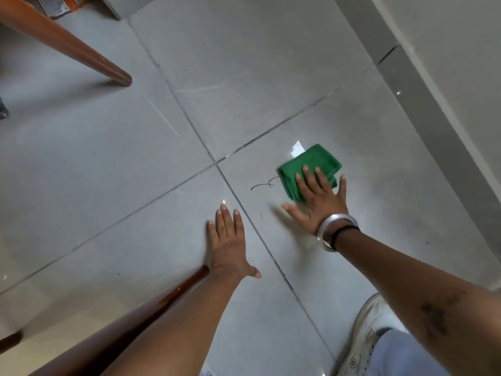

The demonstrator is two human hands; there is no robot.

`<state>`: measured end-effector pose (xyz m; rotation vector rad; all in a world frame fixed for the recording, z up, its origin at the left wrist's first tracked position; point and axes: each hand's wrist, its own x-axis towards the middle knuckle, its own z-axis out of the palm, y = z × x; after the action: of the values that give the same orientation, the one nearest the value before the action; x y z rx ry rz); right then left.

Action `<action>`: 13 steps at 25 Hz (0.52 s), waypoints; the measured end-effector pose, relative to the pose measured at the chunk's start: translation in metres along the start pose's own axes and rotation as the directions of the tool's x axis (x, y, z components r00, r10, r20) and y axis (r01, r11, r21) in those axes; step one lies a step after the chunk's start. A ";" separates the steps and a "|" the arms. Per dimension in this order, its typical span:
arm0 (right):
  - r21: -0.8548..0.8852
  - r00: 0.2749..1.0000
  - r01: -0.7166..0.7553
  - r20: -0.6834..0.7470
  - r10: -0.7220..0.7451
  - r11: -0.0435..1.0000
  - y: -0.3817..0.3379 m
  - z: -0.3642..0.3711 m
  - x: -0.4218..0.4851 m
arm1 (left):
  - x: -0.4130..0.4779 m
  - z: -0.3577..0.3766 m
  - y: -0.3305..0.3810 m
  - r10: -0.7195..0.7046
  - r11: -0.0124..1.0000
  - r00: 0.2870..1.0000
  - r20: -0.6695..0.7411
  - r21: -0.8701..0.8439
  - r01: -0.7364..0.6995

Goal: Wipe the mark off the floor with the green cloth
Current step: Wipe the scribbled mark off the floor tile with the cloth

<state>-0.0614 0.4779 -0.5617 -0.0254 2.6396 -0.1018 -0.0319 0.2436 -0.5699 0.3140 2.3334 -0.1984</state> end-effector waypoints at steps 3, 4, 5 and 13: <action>-0.030 0.951 0.289 0.120 -0.284 0.957 -0.033 0.002 0.003 | 0.002 0.002 -0.005 0.013 1.000 0.999 -0.030 -0.005 -0.013; -0.081 0.851 0.509 0.199 -0.486 0.857 -0.033 0.003 -0.003 | 0.002 0.002 -0.007 0.025 1.000 0.999 -0.039 0.001 -0.025; -0.122 0.780 0.615 0.242 -0.577 0.779 -0.027 0.001 -0.003 | 0.003 0.003 -0.008 0.034 0.999 0.999 -0.037 0.005 -0.034; -0.072 0.896 0.423 0.179 -0.406 0.903 -0.034 -0.008 0.012 | 0.002 0.005 -0.008 0.015 1.000 0.999 -0.049 0.016 -0.014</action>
<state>-0.0753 0.4440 -0.5579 -0.6129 2.4349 -0.0935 -0.0324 0.2349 -0.5742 0.3474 2.3785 -0.2043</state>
